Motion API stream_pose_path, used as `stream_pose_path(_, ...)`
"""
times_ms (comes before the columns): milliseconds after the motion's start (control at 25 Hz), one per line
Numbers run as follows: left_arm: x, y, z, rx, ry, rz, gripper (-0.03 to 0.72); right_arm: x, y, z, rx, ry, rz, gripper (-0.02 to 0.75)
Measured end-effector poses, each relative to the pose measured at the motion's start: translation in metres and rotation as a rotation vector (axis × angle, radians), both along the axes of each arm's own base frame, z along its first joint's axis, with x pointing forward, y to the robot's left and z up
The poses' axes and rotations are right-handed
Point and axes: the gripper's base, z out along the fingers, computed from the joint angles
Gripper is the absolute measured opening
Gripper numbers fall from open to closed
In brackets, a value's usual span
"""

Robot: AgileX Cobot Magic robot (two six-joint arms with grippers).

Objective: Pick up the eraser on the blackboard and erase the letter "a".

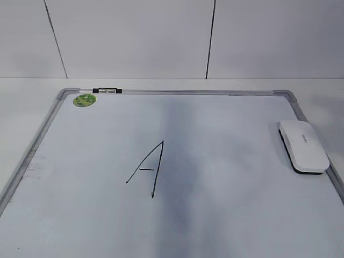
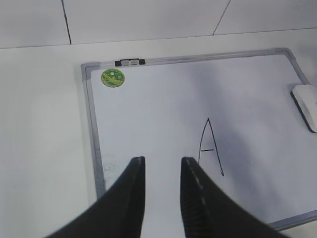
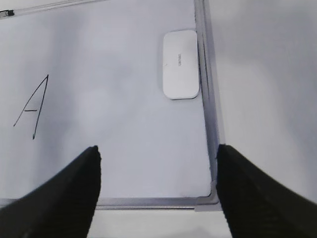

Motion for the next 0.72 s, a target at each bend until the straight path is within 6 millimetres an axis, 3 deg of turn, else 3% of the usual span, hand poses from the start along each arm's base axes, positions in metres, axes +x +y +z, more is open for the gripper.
stream_pose_path(320,-0.052,0.006,-0.031,-0.002,-0.008,-0.003,0.193,-0.035,0.003,-0.033,0.082,0.013,0.037,0.578)
stream_pose_path(720,-0.09,0.01,-0.089,0.005,0.04,-0.01,0.193,-0.074,-0.002,-0.048,0.047,-0.096,0.103,0.578)
